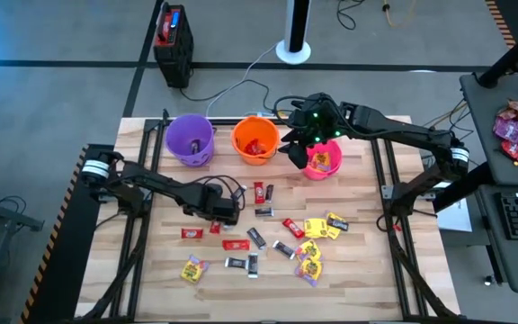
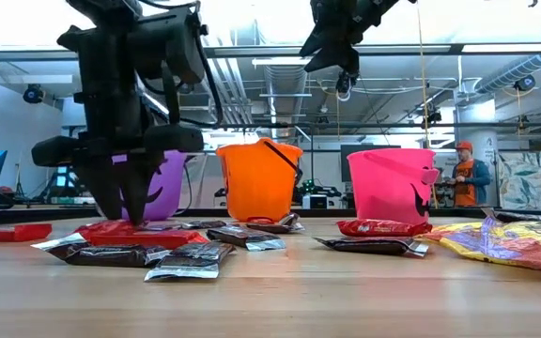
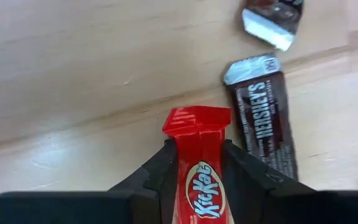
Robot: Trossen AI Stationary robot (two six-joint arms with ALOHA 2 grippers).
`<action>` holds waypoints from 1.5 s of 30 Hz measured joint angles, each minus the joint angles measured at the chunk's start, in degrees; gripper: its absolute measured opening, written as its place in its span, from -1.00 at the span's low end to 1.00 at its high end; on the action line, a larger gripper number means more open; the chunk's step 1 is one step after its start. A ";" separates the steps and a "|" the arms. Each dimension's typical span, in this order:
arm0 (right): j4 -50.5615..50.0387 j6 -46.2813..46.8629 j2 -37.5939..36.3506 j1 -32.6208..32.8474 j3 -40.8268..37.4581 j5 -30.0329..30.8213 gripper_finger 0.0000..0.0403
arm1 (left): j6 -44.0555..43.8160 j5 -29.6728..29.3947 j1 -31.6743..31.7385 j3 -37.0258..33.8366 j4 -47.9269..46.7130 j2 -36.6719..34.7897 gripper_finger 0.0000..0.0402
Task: Sort candy by brand, put in halloween buckets
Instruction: Put the red candy into the orange bucket
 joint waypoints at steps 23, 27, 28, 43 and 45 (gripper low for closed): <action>-2.98 -1.83 0.04 -0.02 -0.72 0.01 -0.09 | 31.35 14.35 -8.55 0.07 -18.07 -14.98 -0.51; -2.58 -2.00 0.04 -0.02 -0.72 0.02 -0.09 | 47.33 8.05 -14.22 0.07 -13.52 -14.48 -0.24; -2.58 -2.06 0.04 -0.02 -0.72 0.01 -0.09 | 49.89 6.31 -15.46 0.07 -13.75 -14.06 -0.19; -2.56 -1.81 0.04 -0.02 -0.72 0.02 -0.09 | 48.83 7.52 -17.14 -11.59 -3.38 -13.06 -0.09; -2.56 -1.80 0.04 -0.02 -0.74 0.02 -0.09 | 47.70 7.22 -17.09 -12.94 -2.43 -12.91 -0.11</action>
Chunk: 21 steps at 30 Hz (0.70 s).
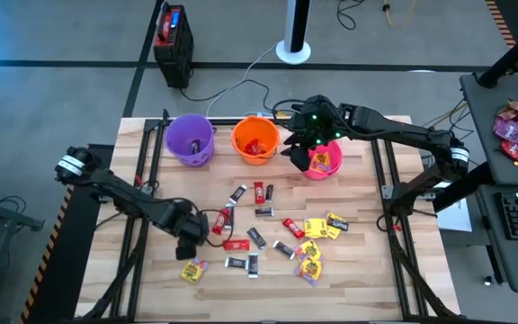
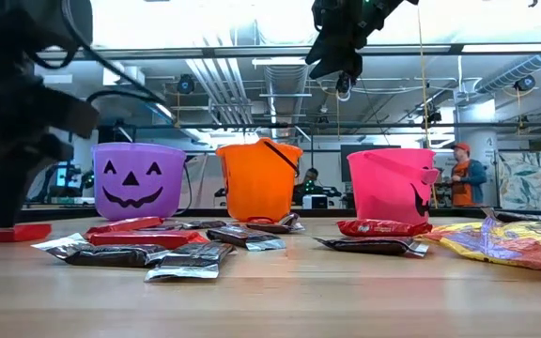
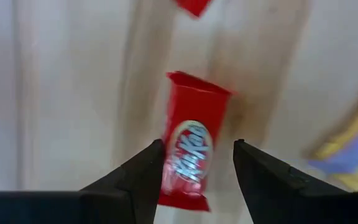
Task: Sort candy by brand, put in halloween buckets
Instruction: Put the red candy into the orange bucket
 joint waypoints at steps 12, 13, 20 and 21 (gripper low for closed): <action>0.22 0.49 0.00 0.00 0.00 0.05 -0.09 | -2.75 -0.43 -0.01 -3.53 3.71 -0.07 -0.17; 0.36 0.49 0.01 0.00 -0.01 0.05 -0.09 | -3.45 -0.43 0.03 -3.79 3.92 -0.06 -0.19; 1.87 0.47 0.02 0.00 -0.20 0.09 -0.09 | -7.49 -0.39 0.24 -3.83 6.69 -0.11 -0.54; 1.85 0.48 0.03 0.00 -0.22 0.09 -0.09 | -7.39 -0.45 0.24 -3.52 7.79 -0.07 -0.55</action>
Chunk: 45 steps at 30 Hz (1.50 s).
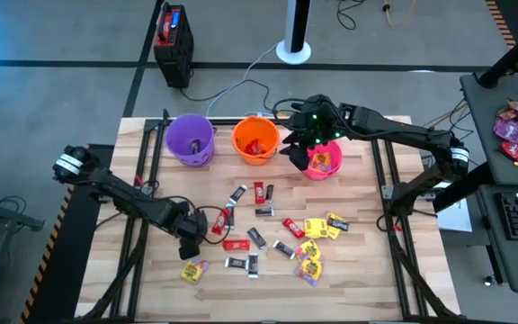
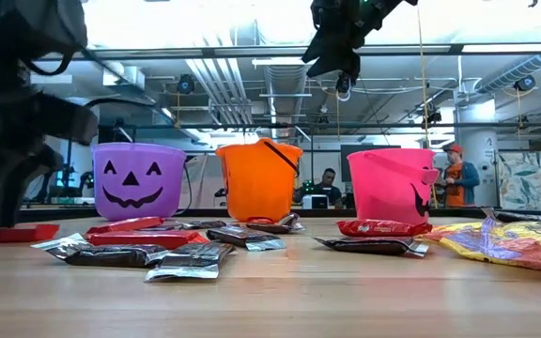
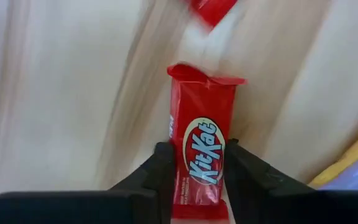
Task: Sort candy by brand, put in halloween buckets
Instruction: Put the red candy into the orange bucket
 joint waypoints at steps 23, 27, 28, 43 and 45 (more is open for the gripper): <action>8.88 1.27 0.08 2.48 -7.59 -11.29 -0.09 | -0.22 -7.25 0.21 8.28 -0.44 -13.04 -0.78; 24.33 13.96 1.08 5.28 -13.52 -12.53 -0.09 | -1.33 -18.96 1.04 11.83 -0.92 -15.19 -0.79; 27.54 17.78 1.59 5.85 -14.61 -12.94 -0.09 | -1.38 -21.49 1.45 12.92 -1.31 -15.36 -0.79; 34.26 49.12 13.60 7.67 -5.40 -21.18 -0.09 | 0.34 -32.39 8.89 25.18 -2.40 -3.00 -0.79; 31.11 48.17 15.07 7.66 -3.96 -21.14 -0.09 | 0.47 -32.39 9.16 26.22 -2.03 -1.63 -0.79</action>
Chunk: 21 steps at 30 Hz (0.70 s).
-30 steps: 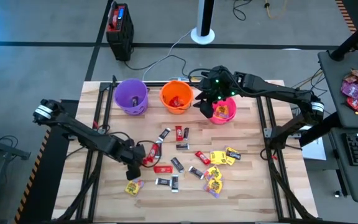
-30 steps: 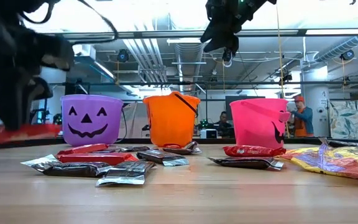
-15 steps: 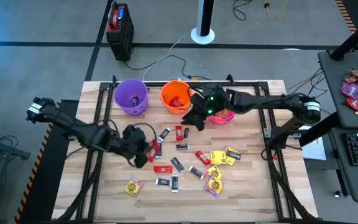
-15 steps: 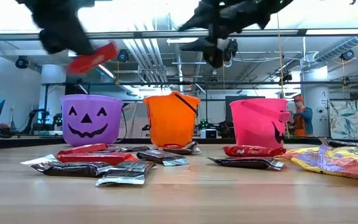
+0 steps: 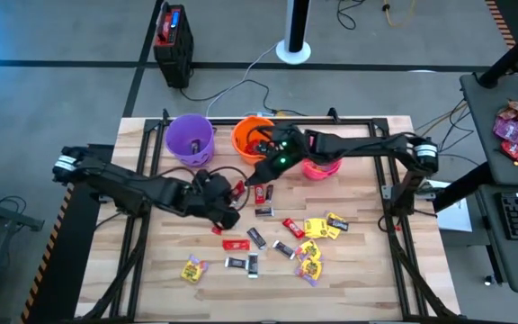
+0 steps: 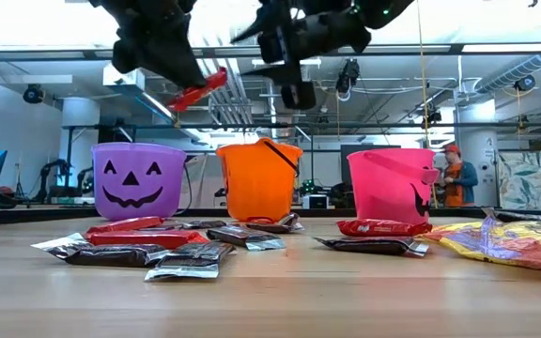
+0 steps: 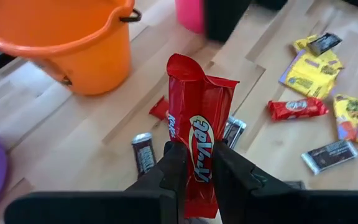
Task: Sort candy by brand, put in halloween buckets
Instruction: Put the red candy into the orange bucket
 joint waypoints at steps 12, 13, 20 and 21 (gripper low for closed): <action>-1.58 -2.00 2.92 -0.01 0.96 0.86 -0.10 | 1.66 -0.11 0.74 4.90 -0.28 3.56 -0.79; -1.64 -2.26 2.92 -0.01 0.96 0.97 -0.10 | 2.06 -0.11 0.93 5.16 -0.60 3.67 -0.79; -1.61 -3.64 2.92 -0.01 0.96 1.03 -0.46 | 2.71 -0.03 1.69 5.39 -0.05 4.07 -0.79; -1.59 -3.98 2.92 -0.01 0.97 1.03 -0.54 | 2.95 0.09 1.80 5.39 -0.05 4.08 -0.79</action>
